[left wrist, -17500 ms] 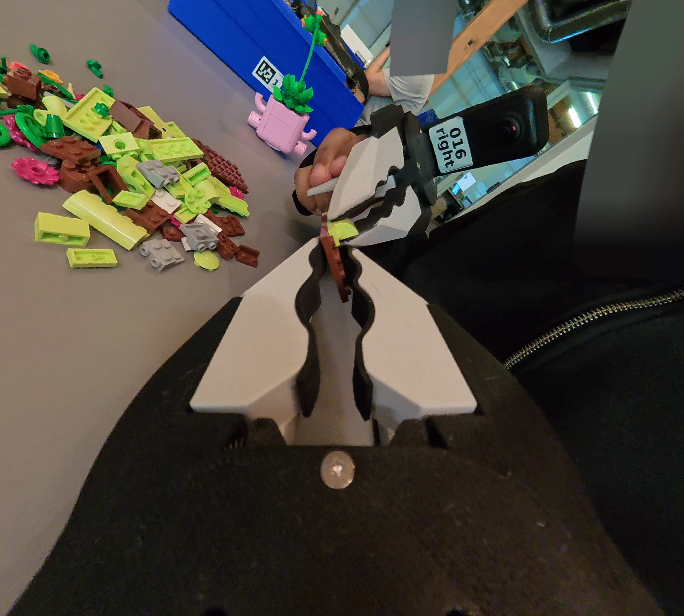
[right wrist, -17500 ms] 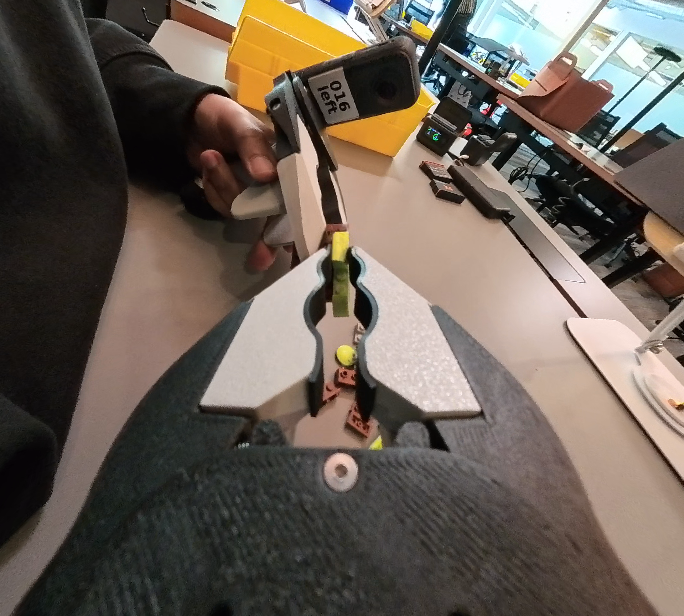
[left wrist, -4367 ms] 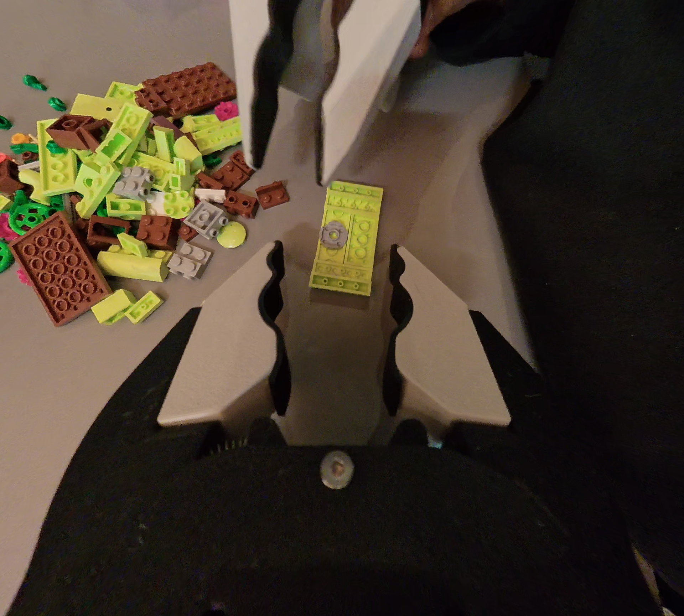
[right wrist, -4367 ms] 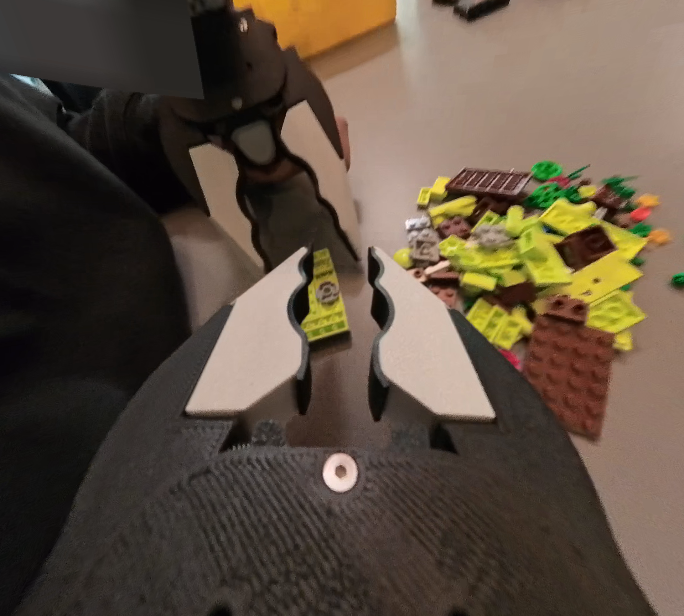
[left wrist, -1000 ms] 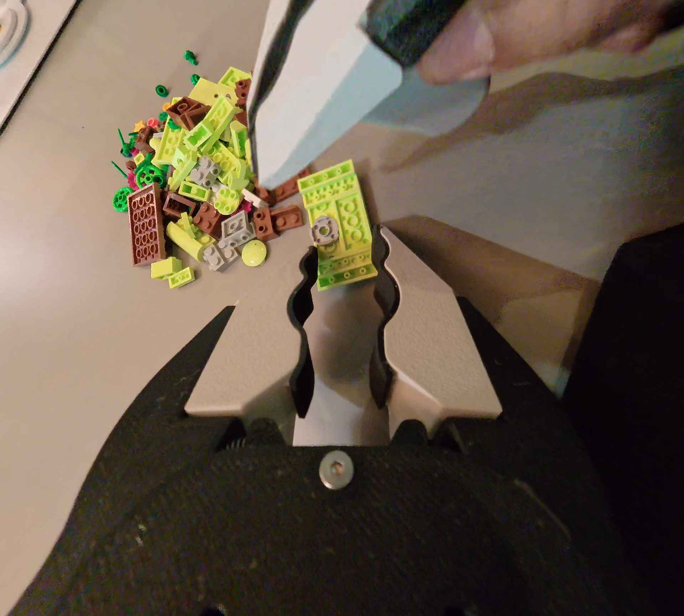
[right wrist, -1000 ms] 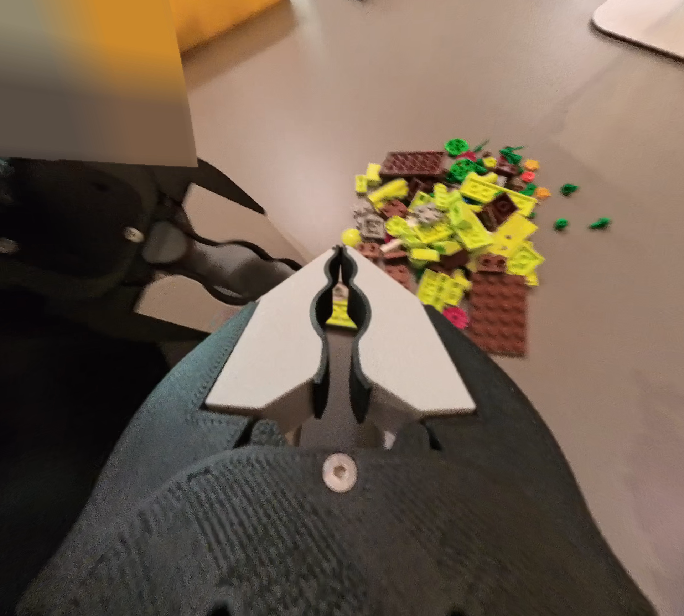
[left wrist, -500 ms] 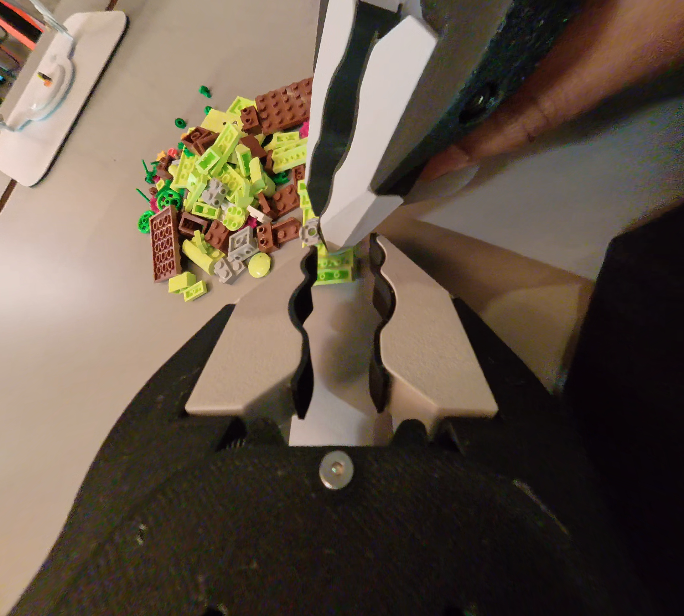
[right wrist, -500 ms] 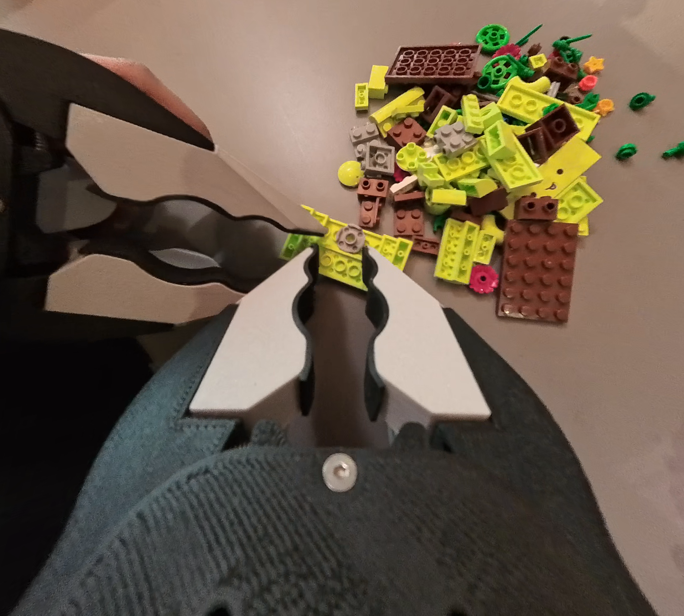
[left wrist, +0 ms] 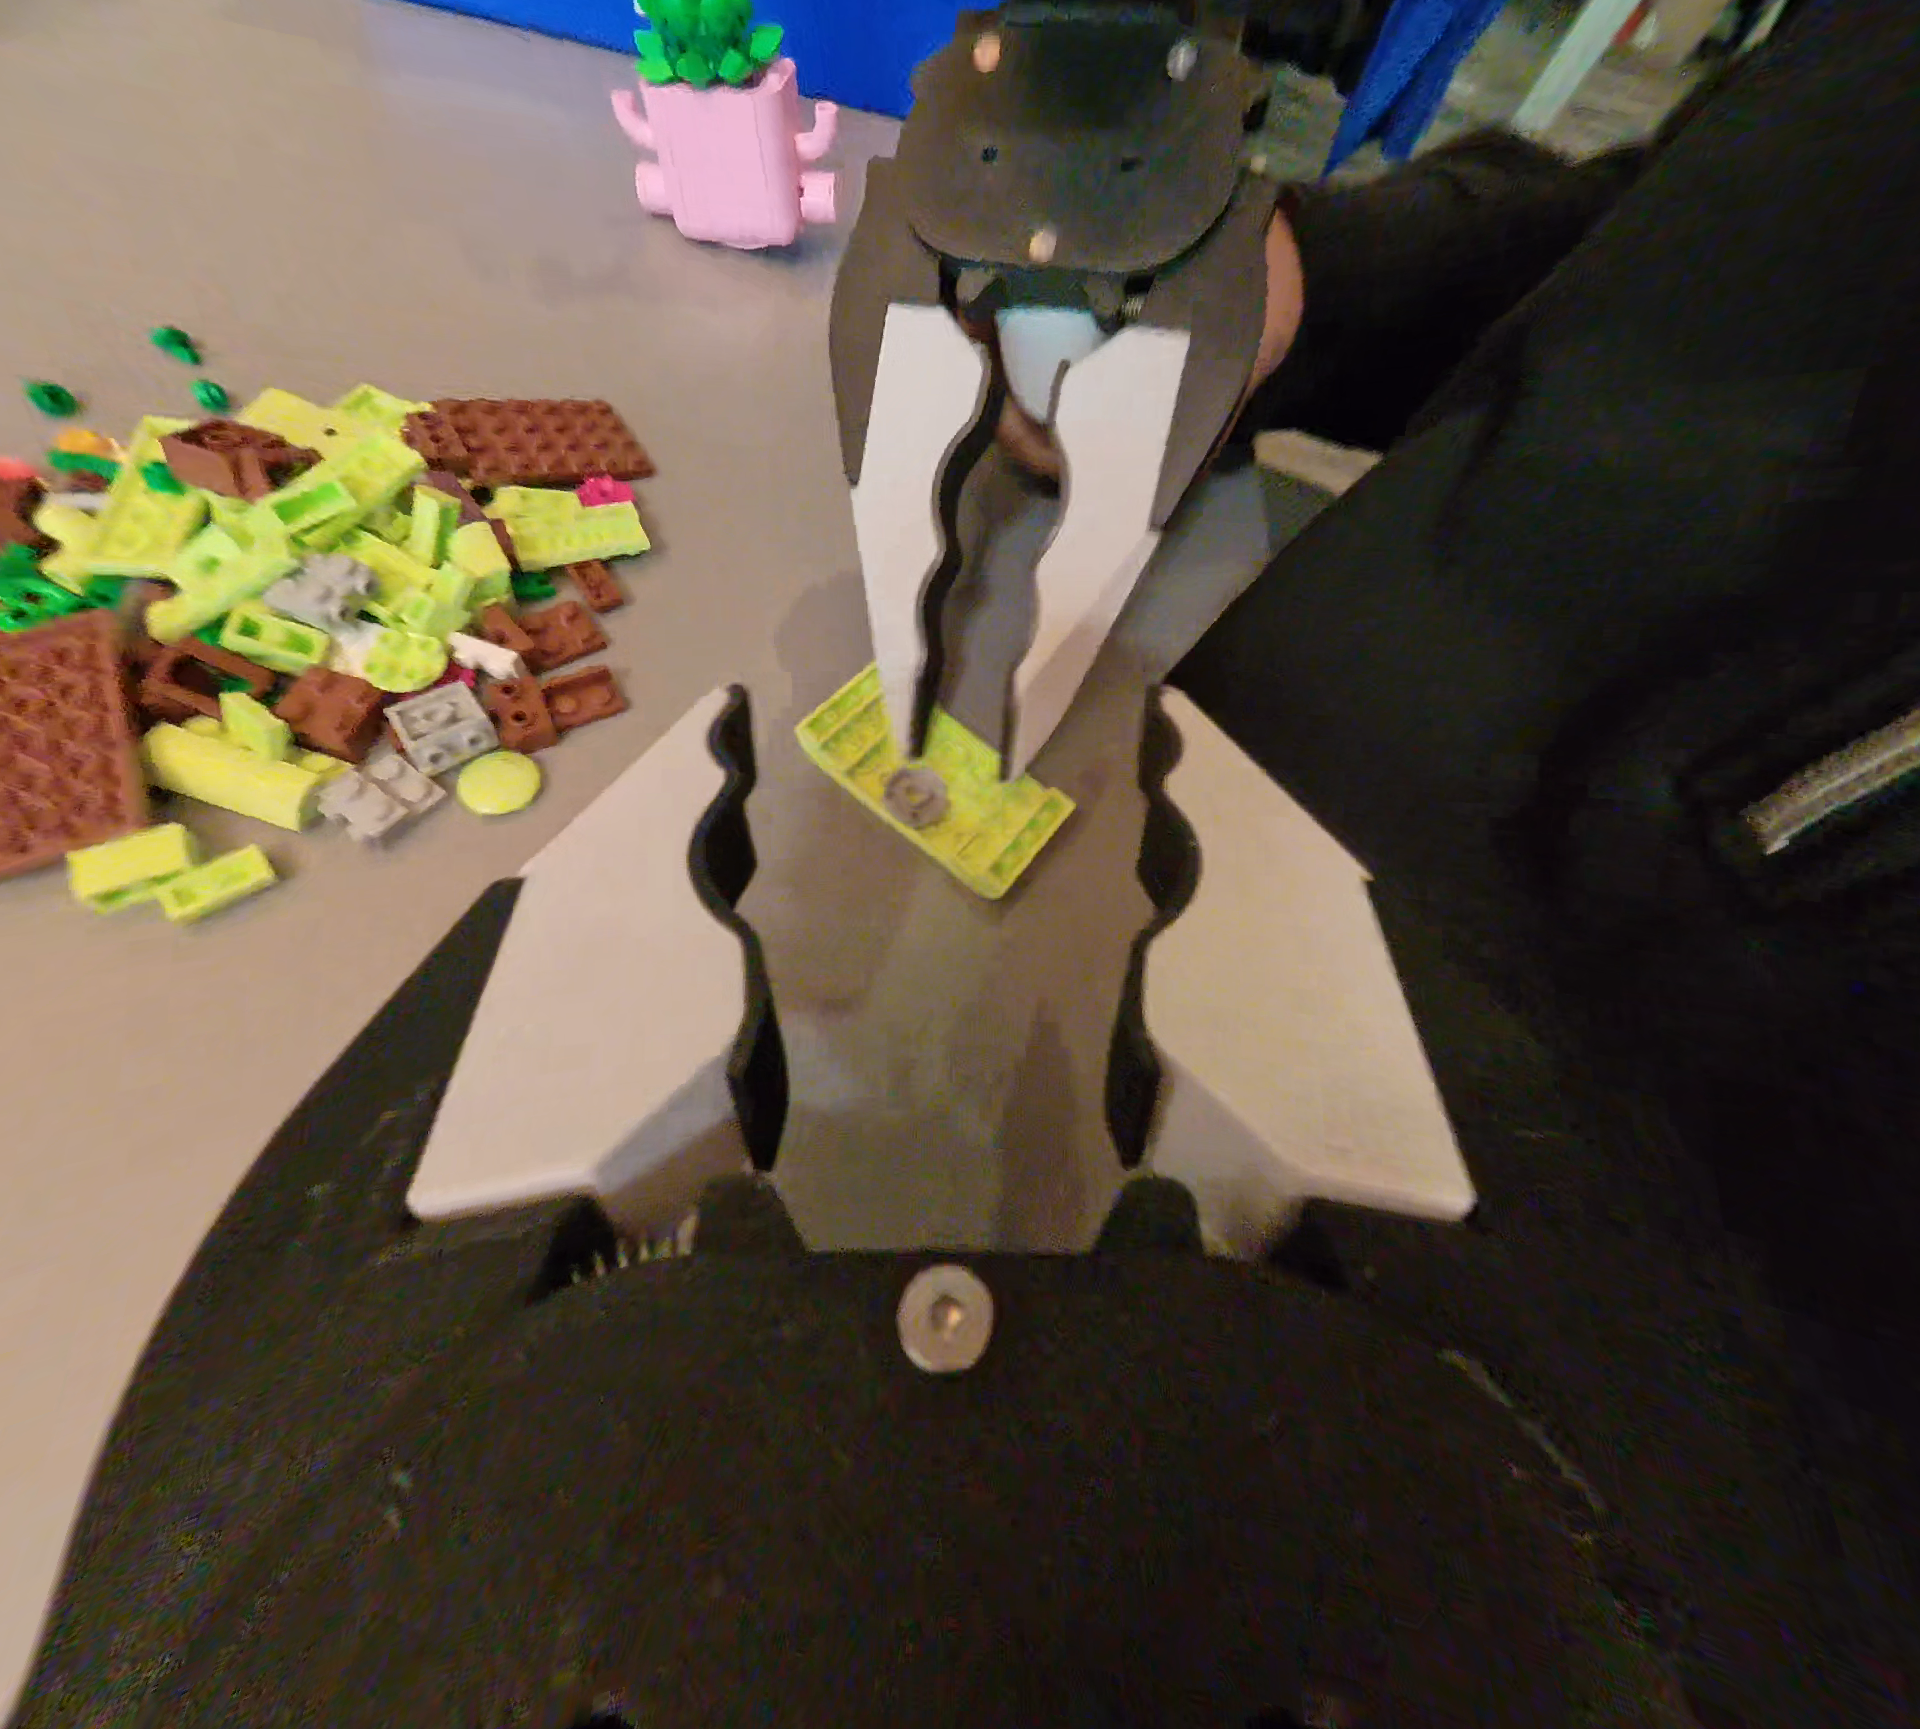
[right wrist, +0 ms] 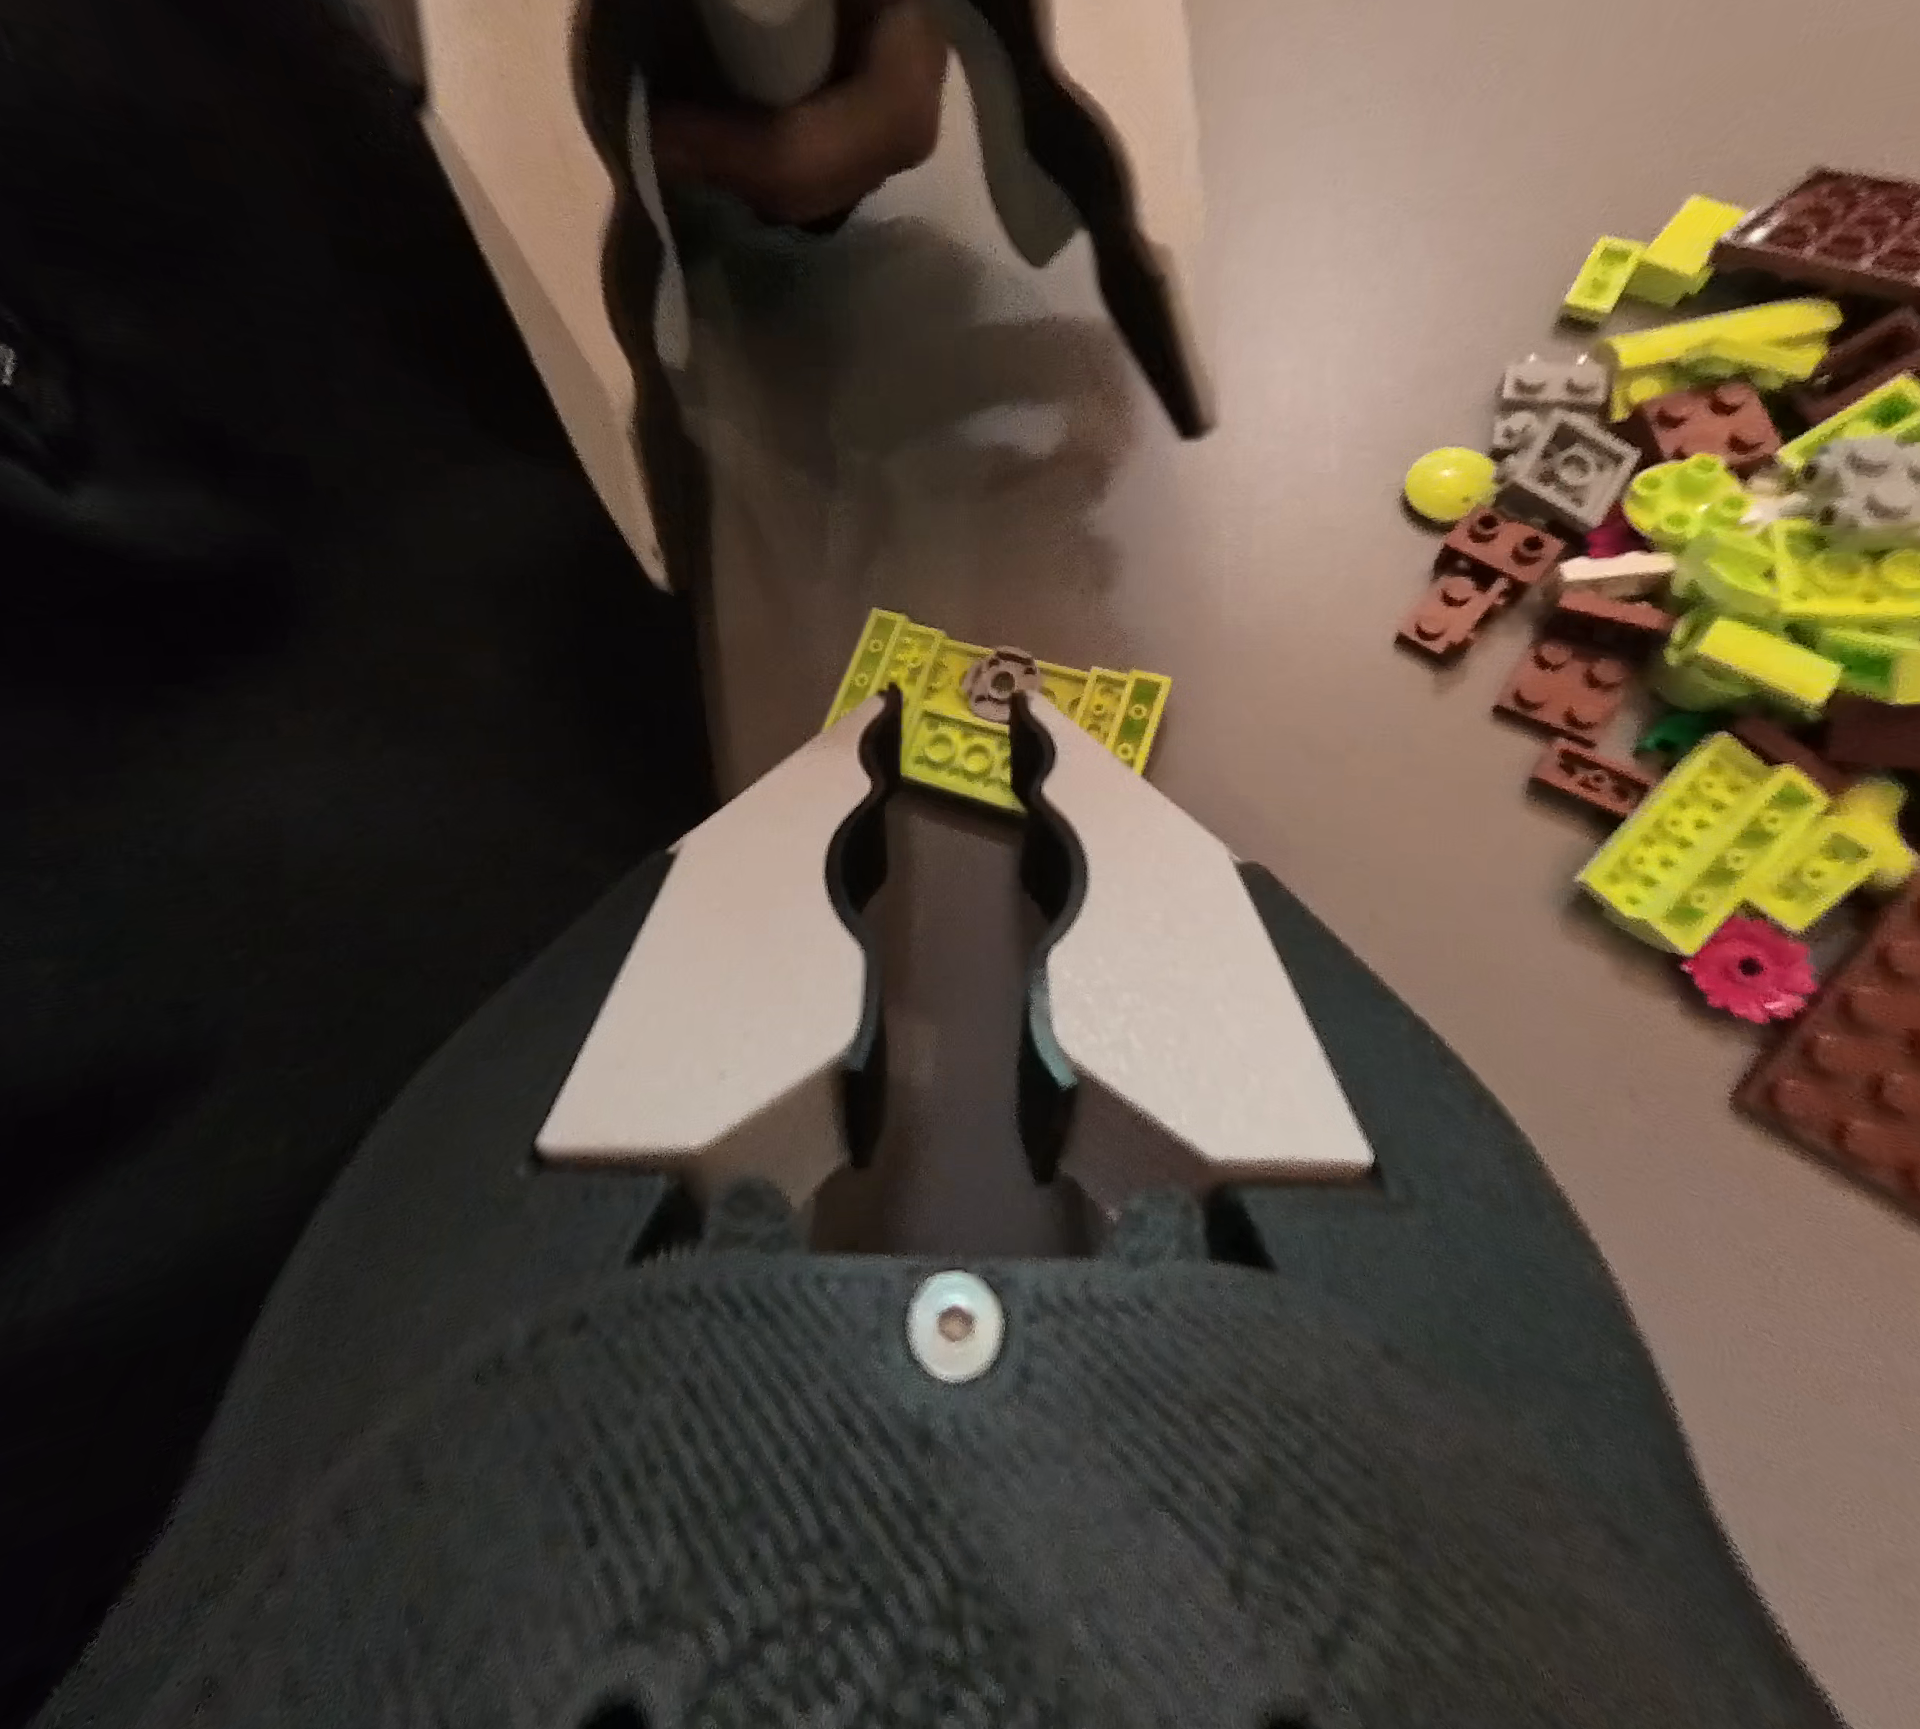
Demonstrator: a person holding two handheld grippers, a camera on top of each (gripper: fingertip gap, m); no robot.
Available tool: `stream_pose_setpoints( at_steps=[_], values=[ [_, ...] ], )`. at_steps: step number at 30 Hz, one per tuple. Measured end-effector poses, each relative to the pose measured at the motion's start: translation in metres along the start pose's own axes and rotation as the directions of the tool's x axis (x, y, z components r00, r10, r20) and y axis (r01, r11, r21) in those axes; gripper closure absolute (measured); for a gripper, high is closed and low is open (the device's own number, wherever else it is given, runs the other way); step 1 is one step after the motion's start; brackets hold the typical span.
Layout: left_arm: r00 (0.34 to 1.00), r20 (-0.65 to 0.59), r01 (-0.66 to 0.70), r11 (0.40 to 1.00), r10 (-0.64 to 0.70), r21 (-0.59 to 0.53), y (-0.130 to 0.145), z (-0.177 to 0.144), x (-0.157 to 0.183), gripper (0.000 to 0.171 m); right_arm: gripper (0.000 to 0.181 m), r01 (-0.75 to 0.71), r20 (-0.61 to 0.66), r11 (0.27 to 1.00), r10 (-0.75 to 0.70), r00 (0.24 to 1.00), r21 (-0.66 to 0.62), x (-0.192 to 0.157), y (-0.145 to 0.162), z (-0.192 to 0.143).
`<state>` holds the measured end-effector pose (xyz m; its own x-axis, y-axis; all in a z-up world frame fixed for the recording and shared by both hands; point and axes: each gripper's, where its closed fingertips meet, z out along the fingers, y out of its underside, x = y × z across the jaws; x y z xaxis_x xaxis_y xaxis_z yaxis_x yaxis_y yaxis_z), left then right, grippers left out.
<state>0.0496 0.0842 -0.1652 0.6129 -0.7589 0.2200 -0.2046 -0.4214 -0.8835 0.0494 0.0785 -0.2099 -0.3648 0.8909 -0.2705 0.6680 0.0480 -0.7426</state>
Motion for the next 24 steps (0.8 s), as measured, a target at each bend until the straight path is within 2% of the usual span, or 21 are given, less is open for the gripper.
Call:
stream_pose_setpoints(
  at_steps=[1,3,5,8,11,14,15,24],
  values=[
    [0.998,0.017,-0.052,0.998,0.053,-0.041,0.006,0.002,-0.003,0.091,0.162,0.024,-0.002,1.0,-0.024,1.0,0.012,-0.001,-0.003,-0.003],
    [0.986,0.02,-0.159,0.97,0.165,-0.182,0.026,0.009,-0.01,0.085,0.163,0.057,-0.023,0.998,-0.056,0.998,0.031,-0.002,-0.008,-0.008],
    [0.976,-0.05,-0.216,0.934,0.21,-0.283,0.039,0.02,-0.012,0.076,0.163,0.057,-0.048,0.998,-0.055,0.997,0.025,-0.002,-0.01,-0.011],
    [0.944,-0.222,-0.304,0.904,0.244,-0.302,0.042,0.031,0.002,0.073,0.164,0.03,-0.087,1.0,-0.03,0.996,-0.001,-0.004,-0.007,-0.01],
    [0.917,-0.281,-0.368,0.868,0.282,-0.332,0.047,0.036,0.003,0.08,0.164,0.033,-0.127,0.999,-0.031,0.991,0.018,-0.005,-0.007,-0.004],
    [0.916,-0.273,-0.376,0.866,0.294,-0.328,0.047,0.035,0.0,0.101,0.165,0.047,-0.199,0.999,-0.044,0.979,0.012,0.003,-0.004,0.0],
    [0.919,-0.273,-0.366,0.871,0.284,-0.328,0.047,0.034,-0.001,0.103,0.163,0.047,-0.213,0.999,-0.046,0.976,0.0,0.005,-0.003,0.001],
    [0.917,-0.206,-0.394,0.857,0.341,-0.334,0.048,0.034,-0.007,0.101,0.166,0.08,-0.26,0.992,-0.103,0.96,-0.097,0.008,-0.001,0.007]
  ],
)
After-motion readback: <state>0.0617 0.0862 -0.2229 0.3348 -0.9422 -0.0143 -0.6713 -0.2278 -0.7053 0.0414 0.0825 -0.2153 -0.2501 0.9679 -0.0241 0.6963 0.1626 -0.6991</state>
